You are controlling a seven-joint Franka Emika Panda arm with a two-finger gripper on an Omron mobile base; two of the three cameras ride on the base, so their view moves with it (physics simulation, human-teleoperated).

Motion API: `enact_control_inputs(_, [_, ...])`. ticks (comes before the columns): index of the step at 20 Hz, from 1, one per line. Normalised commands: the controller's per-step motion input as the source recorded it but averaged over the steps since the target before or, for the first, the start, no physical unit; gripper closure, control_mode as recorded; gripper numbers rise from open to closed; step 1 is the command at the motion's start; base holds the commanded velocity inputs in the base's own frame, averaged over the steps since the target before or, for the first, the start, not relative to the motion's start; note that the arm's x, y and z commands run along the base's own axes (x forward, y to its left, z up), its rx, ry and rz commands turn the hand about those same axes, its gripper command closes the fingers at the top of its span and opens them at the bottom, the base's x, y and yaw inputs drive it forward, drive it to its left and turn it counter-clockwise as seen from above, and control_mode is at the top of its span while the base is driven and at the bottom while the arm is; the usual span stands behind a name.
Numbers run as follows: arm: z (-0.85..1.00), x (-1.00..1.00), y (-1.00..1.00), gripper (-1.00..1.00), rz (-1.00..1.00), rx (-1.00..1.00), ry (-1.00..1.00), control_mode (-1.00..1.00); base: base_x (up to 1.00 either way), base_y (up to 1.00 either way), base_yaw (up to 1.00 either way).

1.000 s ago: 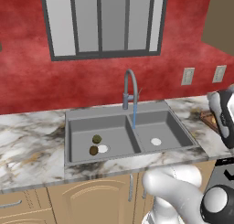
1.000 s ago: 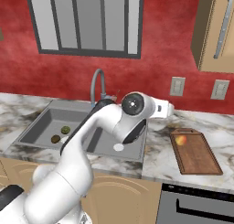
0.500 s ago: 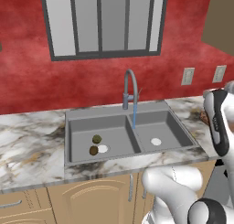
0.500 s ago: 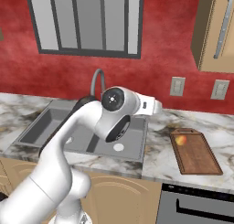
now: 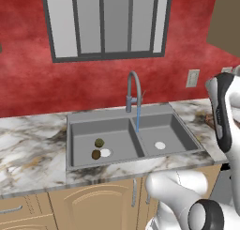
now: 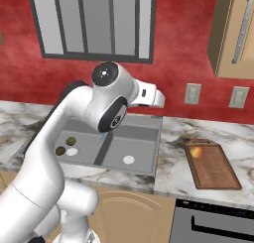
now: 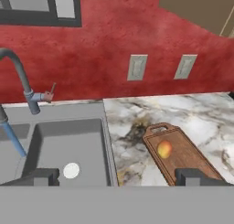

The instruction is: Pick the kiwi, mango, kiwi from the sink and place them on the cutting board to airdry. Then turn off the sink faucet.

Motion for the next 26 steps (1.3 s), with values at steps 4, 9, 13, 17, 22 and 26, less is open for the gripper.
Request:
enact_control_inputs(4, [0.26, -0.4, 0.3, -1.0, 0.0, 0.07, 0.12, -1.0, 0.0, 0.0, 0.0])
enact_control_inputs(9, [0.0, -0.52, 0.28, -1.0, 0.04, 0.02, 0.0, -1.0, 0.0, 0.0, 0.0])
enact_control_inputs(13, [0.0, -0.45, 0.47, -1.0, 0.06, -0.01, 0.0, -1.0, 0.0, 0.0, 0.0])
enact_control_inputs(17, [0.0, -0.57, 0.42, -1.0, 0.05, 0.0, 0.0, -1.0, 0.0, 0.0, 0.0])
enact_control_inputs(22, [0.0, -0.65, 0.26, -1.0, 0.07, 0.0, -0.01, -1.0, 0.0, 0.0, 0.0])
enact_control_inputs(26, [0.0, -0.51, 0.4, -1.0, 0.03, 0.0, -0.02, -1.0, 0.0, 0.0, 0.0])
